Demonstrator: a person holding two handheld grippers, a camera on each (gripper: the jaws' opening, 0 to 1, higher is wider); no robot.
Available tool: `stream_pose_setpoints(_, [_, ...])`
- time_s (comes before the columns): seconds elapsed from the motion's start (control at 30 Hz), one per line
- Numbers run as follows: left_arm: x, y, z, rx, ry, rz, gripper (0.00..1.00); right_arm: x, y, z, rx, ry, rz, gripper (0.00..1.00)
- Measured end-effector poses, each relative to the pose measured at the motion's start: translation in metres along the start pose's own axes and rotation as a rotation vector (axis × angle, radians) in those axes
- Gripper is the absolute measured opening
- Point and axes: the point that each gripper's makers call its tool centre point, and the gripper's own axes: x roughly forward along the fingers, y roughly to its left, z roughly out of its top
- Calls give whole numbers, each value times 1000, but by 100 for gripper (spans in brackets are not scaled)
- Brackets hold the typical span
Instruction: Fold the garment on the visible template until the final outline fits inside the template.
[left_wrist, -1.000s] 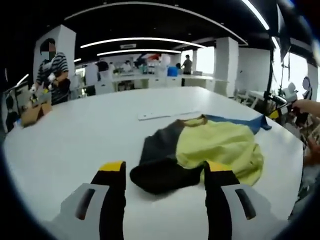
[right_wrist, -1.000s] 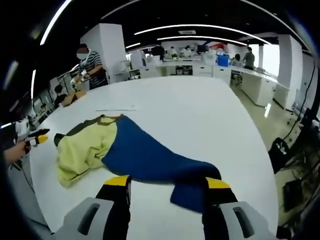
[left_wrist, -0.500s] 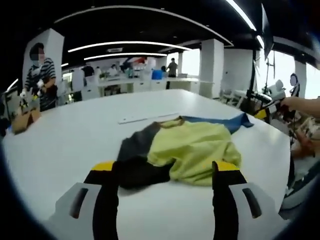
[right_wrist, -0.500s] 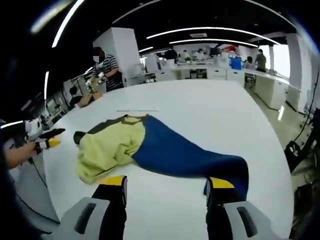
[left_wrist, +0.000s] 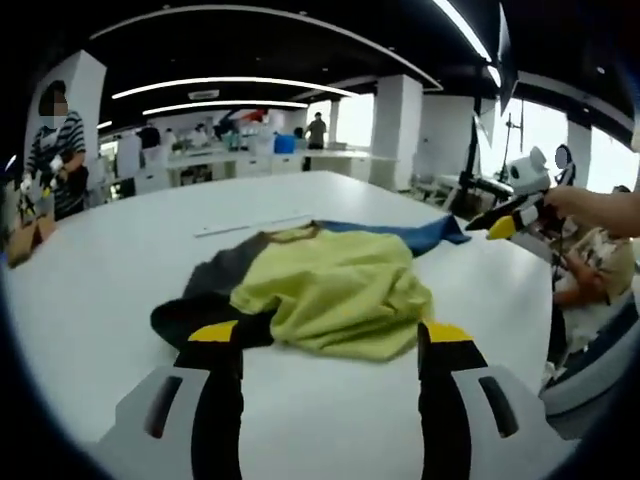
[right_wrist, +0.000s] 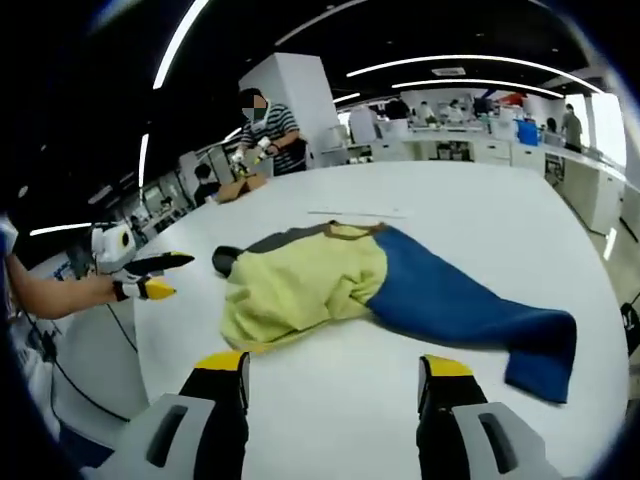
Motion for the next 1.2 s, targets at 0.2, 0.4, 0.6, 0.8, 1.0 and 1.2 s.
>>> stream_pose_setpoints(0.2, [5,-20,-14,3,31,-55,57,14,23,-8,-58,17,84,65])
stream_pose_setpoints(0.4, [15,-36,-19,48,49,-95,48,31,45,-14,-92,16,145,61])
stream_pose_setpoints(0.6, [27,-45,-23,91,70,-129,37,46,62,-18,-169,18,206,55])
stream_pose_setpoints(0.8, [37,-50,-31,120,114,-168,32,59,64,-17,-235,26,228,51])
stream_pose_setpoints(1.0, [46,-49,-35,124,130,-159,30,70,62,-19,-278,44,238,46])
stream_pose_setpoints(1.2, [53,-49,-43,143,165,-158,25,81,57,-20,-299,65,236,43])
